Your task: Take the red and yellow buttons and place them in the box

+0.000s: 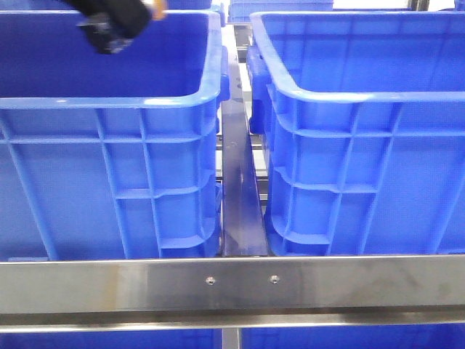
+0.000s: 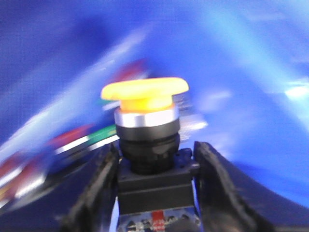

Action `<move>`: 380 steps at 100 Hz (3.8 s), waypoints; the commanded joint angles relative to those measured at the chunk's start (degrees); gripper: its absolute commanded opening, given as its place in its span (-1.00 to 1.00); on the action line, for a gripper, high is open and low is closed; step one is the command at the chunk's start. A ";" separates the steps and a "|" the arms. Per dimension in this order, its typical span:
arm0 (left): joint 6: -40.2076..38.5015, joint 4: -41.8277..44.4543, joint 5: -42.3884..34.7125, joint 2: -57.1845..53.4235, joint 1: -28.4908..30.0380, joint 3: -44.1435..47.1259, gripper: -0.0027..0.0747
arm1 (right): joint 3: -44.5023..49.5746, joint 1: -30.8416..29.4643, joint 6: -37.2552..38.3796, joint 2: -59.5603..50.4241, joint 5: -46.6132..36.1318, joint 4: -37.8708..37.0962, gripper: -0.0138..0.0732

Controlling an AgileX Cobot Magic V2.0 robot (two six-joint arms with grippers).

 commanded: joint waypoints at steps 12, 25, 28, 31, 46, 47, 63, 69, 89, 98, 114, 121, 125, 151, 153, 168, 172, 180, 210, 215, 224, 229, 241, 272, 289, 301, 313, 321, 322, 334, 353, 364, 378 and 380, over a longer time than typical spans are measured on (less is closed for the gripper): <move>3.08 -6.84 -0.81 -2.98 -5.49 -1.80 -0.40 | -0.99 0.00 -0.02 -1.33 -4.39 -0.29 -0.78; 3.54 -7.60 0.72 -2.98 -8.73 -1.80 -0.40 | -0.99 0.00 -0.02 -1.33 -4.39 -0.29 -0.78; 3.94 -7.73 1.14 -2.98 -9.57 -1.80 -0.40 | -0.99 0.00 -0.02 -1.33 -4.39 -0.29 -0.78; 4.03 -7.73 1.57 -2.98 -10.15 -1.80 -0.40 | -0.99 0.00 -0.02 -1.33 -4.39 -0.29 -0.78; 4.03 -8.83 3.56 -2.98 -12.38 -1.80 -0.40 | -0.99 0.00 -0.02 -1.33 -4.39 -0.29 -0.78; 4.03 -8.83 3.54 -2.98 -12.53 -1.80 -0.40 | -0.99 0.00 -0.02 -1.33 -4.39 -0.29 -0.78; 4.03 -9.83 3.75 -2.98 -12.91 -1.80 -0.40 | -0.99 0.00 -0.02 -1.33 -4.39 -0.29 -0.78; 4.03 -9.83 3.75 -2.98 -12.91 -1.80 -0.40 | -0.99 0.00 -0.02 -1.33 -4.39 -0.29 -0.78; 4.03 -10.08 3.88 -2.98 -12.91 -1.80 -0.40 | -0.99 0.00 -0.02 -1.33 -4.39 -0.29 -0.78; 4.03 -10.08 3.97 -2.98 -12.91 -1.80 -0.40 | -0.99 0.00 -0.02 -1.33 -4.51 -0.29 -0.78; 4.03 -10.08 3.97 -2.98 -12.91 -1.80 -0.40 | -0.99 0.00 -0.02 -1.33 -4.87 -0.29 -0.78; 4.03 -10.08 3.97 -2.98 -12.91 -1.80 -0.40 | -0.99 0.00 -0.02 -1.33 -4.95 -0.29 -0.78; 4.03 -10.08 3.97 -2.98 -12.91 -1.80 -0.40 | -0.99 0.00 -0.02 -1.33 -5.20 -0.29 -0.78; 4.03 -10.08 3.97 -2.98 -12.91 -1.80 -0.40 | -2.41 0.06 0.08 -1.33 -3.43 -0.16 -0.77; 4.03 -10.08 3.97 -2.98 -12.91 -1.80 -0.40 | -3.00 0.06 0.08 -1.33 -2.75 -0.16 -0.77; 4.03 -10.08 3.97 -2.98 -12.91 -1.80 -0.41 | -9.08 0.06 0.08 -0.31 6.17 -0.21 -0.77; 4.03 -10.08 3.97 -2.98 -12.91 -1.80 -0.42 | -11.01 0.06 0.08 0.40 8.98 -0.21 -0.77; 4.03 -10.08 3.97 -2.98 -12.91 -1.80 -0.44 | -14.65 0.06 0.08 2.99 13.39 -0.21 -0.77; 4.03 -10.08 3.97 -2.98 -12.91 -1.80 -0.45 | -25.75 0.06 0.08 16.92 23.71 0.29 -0.77; 4.03 -10.08 3.97 -2.98 -12.91 -1.80 -0.45 | -27.63 0.06 0.08 19.33 25.02 0.36 -0.77; 4.03 -10.08 3.97 -2.98 -12.91 -1.80 -0.45 | -30.10 0.06 0.08 23.64 26.99 0.36 -0.77; 4.03 -10.08 3.97 -2.98 -12.91 -1.80 -0.45 | -31.61 0.06 0.08 25.76 28.04 0.36 -0.76; 4.03 -10.08 3.97 -2.98 -12.91 -1.80 -0.45 | -34.59 0.06 0.08 30.29 31.15 0.37 -0.56; 4.03 -10.08 3.97 -2.98 -12.91 -1.80 -0.44 | -38.52 0.06 0.08 34.62 35.24 1.09 0.67; 4.03 -10.08 3.97 -2.98 -12.91 -1.80 -0.44 | -38.87 0.06 0.08 34.62 35.48 2.24 0.67; 4.03 -10.08 3.97 -2.98 -12.91 -1.80 -0.44 | -40.35 0.06 -0.03 34.62 36.78 5.40 0.67; 4.03 -10.08 3.97 -2.98 -12.91 -1.80 -0.44 | -43.31 0.60 -0.97 35.03 37.46 9.22 0.67; 4.03 -10.08 3.97 -2.98 -12.91 -1.80 -0.44 | -45.80 1.16 -2.27 36.30 38.93 13.08 0.67; 4.03 -10.08 3.97 -2.98 -12.91 -1.80 -0.44 | -46.28 1.29 -2.47 36.67 39.07 13.47 0.67; 4.03 -10.08 3.97 -2.98 -12.91 -1.80 -0.44 | -50.07 2.53 -7.53 40.72 41.05 22.05 0.67; 4.03 -10.08 3.97 -2.98 -12.91 -1.80 -0.44 | -54.52 4.09 -16.71 48.36 42.26 40.72 0.67; 4.03 -10.08 3.97 -2.98 -12.91 -1.80 -0.44 | -55.71 4.83 -23.44 53.05 42.33 53.07 0.67; 4.03 -10.08 3.97 -2.98 -12.91 -1.80 -0.44 | -56.51 5.57 -31.32 58.42 42.71 68.65 0.67; 4.03 -10.08 3.97 -2.98 -12.91 -1.80 -0.44 | -56.58 5.74 -32.40 58.91 42.71 70.88 0.67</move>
